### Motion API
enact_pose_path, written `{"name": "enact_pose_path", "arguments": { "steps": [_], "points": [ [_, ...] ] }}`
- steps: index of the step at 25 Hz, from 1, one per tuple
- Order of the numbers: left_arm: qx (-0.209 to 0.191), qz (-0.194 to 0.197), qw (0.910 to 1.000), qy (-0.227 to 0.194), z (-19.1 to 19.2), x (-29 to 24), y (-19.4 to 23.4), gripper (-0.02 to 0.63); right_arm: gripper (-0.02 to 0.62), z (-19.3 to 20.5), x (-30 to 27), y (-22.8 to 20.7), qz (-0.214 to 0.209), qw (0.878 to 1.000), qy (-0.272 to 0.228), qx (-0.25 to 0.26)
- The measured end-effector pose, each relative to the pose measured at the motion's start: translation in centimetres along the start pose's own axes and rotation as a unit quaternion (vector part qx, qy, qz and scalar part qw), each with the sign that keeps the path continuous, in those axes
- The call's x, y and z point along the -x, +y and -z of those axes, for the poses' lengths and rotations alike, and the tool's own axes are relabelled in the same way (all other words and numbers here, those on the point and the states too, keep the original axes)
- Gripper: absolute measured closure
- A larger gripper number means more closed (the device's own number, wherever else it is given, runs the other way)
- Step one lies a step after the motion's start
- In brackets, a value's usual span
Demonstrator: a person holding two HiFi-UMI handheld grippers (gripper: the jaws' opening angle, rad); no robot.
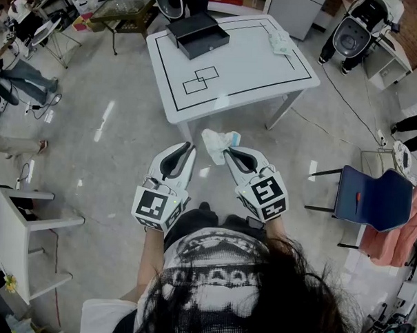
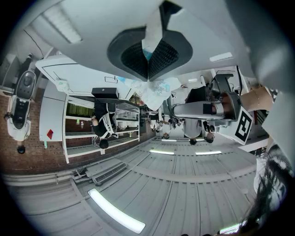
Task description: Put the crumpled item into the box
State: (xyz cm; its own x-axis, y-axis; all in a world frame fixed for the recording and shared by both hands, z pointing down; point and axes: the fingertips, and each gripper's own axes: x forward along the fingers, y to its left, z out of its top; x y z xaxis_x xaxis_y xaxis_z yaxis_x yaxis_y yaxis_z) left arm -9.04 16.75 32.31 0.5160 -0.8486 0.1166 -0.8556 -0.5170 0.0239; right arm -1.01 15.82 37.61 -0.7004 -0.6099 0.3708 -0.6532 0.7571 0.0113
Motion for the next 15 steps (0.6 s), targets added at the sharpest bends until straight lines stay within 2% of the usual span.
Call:
{"name": "enact_pose_path", "arguments": {
  "steps": [15],
  "points": [
    [-0.008, 0.024, 0.9997, 0.002, 0.8, 0.4, 3.9, 0.606, 0.583, -0.4, -3.2, 1.1, 0.03, 0.999, -0.004, -0.014]
  ]
}}
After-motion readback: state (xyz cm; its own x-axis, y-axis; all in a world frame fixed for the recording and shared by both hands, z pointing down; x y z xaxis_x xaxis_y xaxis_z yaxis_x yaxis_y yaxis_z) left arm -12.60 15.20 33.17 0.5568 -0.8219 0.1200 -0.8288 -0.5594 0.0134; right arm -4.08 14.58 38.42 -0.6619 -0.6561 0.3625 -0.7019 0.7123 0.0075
